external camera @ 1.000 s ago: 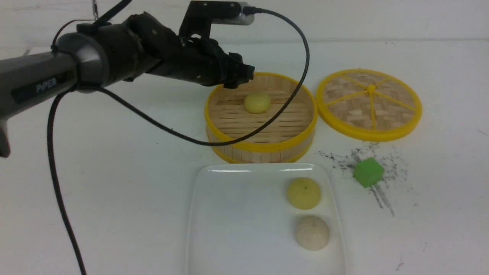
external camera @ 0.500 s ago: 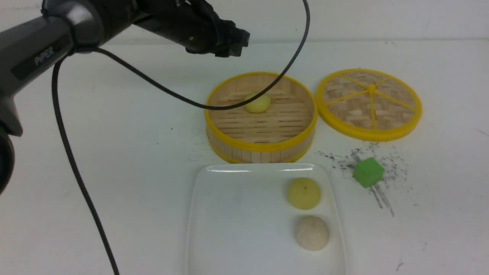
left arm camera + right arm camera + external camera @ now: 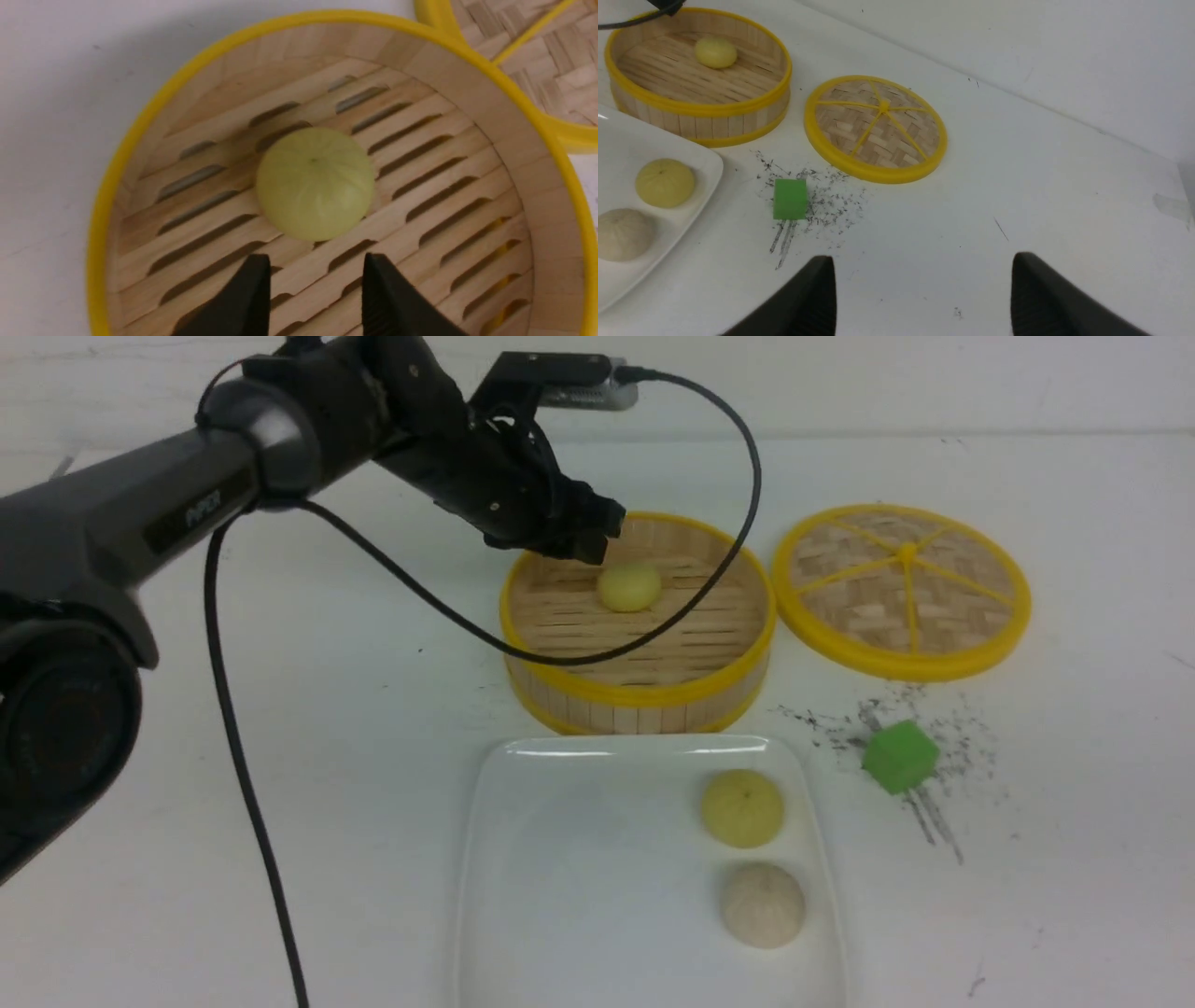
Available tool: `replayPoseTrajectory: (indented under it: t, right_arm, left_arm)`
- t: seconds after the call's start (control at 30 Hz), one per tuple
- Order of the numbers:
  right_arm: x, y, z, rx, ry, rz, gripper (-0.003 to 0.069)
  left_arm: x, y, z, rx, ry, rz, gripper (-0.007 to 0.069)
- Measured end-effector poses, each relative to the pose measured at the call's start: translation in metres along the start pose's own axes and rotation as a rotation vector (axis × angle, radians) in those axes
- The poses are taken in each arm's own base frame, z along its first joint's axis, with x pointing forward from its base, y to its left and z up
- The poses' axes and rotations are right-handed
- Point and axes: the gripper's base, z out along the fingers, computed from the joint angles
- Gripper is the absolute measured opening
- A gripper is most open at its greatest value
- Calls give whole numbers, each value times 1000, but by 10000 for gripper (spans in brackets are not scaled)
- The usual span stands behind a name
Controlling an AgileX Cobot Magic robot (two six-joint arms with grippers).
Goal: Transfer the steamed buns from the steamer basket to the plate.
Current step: Use the left arm to grab the steamed stuffed bun that is closest to it
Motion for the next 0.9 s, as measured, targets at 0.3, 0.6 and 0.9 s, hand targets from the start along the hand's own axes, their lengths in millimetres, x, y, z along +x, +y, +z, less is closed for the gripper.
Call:
replayPoseTrajectory:
  t: [0.3, 0.6, 0.9]
  right_arm:
    - [2, 0, 0, -4, 22, 2, 495]
    - [3, 1, 0, -9, 29, 4, 495]
    - [3, 1, 0, -12, 31, 6, 495]
  left_arm:
    - [1, -10, 18, 63, -47, 73, 303]
    - [11, -14, 46, 52, -55, 137, 303]
    - [4, -10, 47, -5, -132, 167, 303]
